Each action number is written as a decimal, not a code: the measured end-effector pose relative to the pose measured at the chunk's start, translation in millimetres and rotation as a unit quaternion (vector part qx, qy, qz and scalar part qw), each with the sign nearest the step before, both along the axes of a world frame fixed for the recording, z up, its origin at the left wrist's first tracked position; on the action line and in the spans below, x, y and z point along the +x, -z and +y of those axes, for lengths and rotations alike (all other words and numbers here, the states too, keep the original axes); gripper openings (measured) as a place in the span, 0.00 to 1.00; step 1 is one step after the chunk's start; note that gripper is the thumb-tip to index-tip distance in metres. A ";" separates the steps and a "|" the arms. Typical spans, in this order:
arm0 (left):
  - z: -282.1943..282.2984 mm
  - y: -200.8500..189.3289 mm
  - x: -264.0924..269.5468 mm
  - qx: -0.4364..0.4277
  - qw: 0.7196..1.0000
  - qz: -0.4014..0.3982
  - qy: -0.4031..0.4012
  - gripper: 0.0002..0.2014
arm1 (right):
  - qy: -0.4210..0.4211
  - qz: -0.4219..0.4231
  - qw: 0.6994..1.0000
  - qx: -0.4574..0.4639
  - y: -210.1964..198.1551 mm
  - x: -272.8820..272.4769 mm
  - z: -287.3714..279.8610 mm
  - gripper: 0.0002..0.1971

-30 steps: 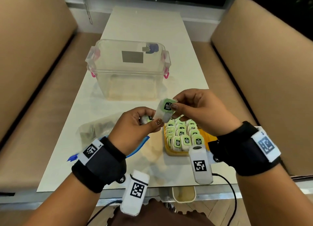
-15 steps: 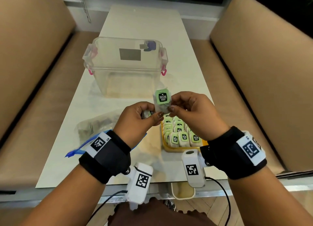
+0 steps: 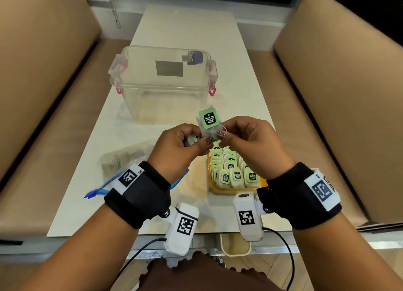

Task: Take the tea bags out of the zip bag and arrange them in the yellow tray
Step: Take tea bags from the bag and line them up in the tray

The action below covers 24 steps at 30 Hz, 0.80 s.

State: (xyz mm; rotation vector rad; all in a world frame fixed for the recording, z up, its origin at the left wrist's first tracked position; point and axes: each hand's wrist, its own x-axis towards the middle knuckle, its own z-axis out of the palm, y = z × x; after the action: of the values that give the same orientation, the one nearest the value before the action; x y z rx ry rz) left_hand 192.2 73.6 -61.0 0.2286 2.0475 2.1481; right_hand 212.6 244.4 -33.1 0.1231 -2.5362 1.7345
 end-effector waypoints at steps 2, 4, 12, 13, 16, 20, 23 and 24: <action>0.7 0.5 1.1 0.001 1.000 -0.003 0.004 0.07 | 0.006 0.013 1.000 0.018 0.2 -1.1 0.5 0.03; 0.9 0.8 2.6 0.000 1.000 -0.007 0.017 0.05 | 0.005 0.025 0.999 0.046 0.4 -1.0 0.2 0.04; -0.5 10.8 -0.6 -0.155 0.985 0.045 0.057 0.04 | -0.026 0.045 0.971 0.232 -38.7 -14.6 9.8 0.10; 0.3 13.4 -1.5 -0.172 0.982 0.054 0.057 0.05 | -0.048 0.033 0.958 0.280 -42.6 -17.0 11.5 0.11; 4.0 19.6 -4.4 -0.222 0.970 0.083 0.058 0.08 | -0.095 0.014 0.928 0.359 -44.9 -21.4 13.6 0.07; 17.5 16.6 -11.2 -0.264 0.957 0.114 0.049 0.08 | -0.071 -0.001 0.931 0.359 -39.4 -24.4 27.7 0.04; 27.7 12.5 -17.5 -0.275 0.950 0.134 0.058 0.03 | -0.037 -0.010 0.938 0.344 -37.6 -23.7 48.4 0.05; 29.2 12.8 -19.2 -0.257 0.956 0.126 0.059 0.07 | -0.029 -0.017 0.940 0.339 -36.6 -23.0 57.1 0.05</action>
State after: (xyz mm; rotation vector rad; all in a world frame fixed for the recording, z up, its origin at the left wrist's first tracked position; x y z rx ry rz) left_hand 173.0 102.7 -73.8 0.5554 2.5695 1.5086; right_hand 189.5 301.5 3.6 0.1986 -3.0583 0.7984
